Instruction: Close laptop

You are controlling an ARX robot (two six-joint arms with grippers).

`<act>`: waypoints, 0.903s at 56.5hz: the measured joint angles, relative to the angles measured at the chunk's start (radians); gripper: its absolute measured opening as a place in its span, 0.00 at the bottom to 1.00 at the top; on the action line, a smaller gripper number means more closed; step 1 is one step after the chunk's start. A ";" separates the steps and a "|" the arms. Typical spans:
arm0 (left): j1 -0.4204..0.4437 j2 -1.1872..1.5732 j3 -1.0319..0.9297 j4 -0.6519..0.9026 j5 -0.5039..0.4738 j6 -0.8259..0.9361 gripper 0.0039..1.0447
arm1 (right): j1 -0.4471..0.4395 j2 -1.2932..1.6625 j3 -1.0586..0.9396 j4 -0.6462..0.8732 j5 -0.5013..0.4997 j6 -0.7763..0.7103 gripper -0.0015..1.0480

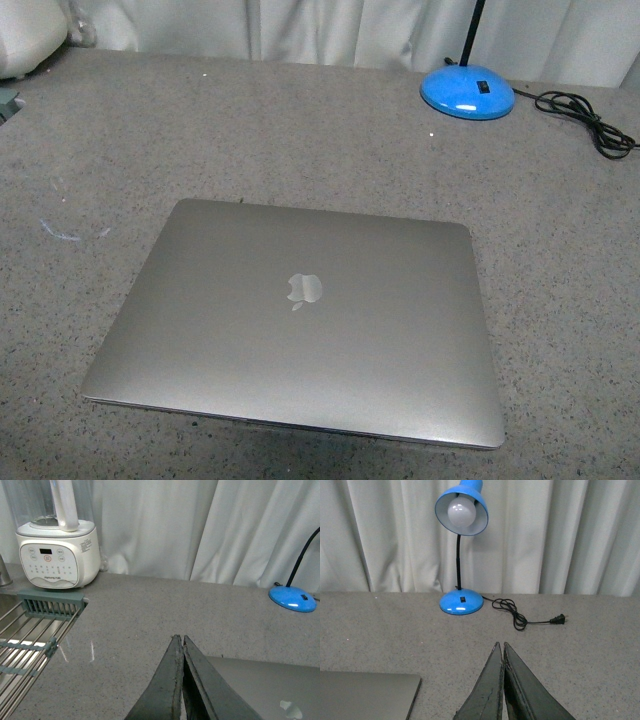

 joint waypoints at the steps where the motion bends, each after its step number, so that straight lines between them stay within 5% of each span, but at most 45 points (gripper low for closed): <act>1: 0.000 -0.006 0.000 -0.005 0.003 0.000 0.04 | 0.000 -0.008 0.000 -0.007 -0.001 0.000 0.01; 12: 0.000 -0.063 0.000 -0.060 0.000 0.000 0.04 | 0.000 -0.171 0.001 -0.201 -0.002 0.000 0.01; 18: 0.000 -0.214 0.000 -0.227 0.000 0.002 0.04 | -0.001 -0.198 0.001 -0.202 -0.001 0.000 0.01; 38: 0.000 -0.231 0.000 -0.235 0.000 0.001 0.04 | -0.001 -0.198 0.001 -0.206 -0.002 -0.001 0.01; 51: 0.000 -0.231 0.000 -0.235 0.000 0.002 0.39 | -0.001 -0.198 0.001 -0.206 -0.003 -0.002 0.36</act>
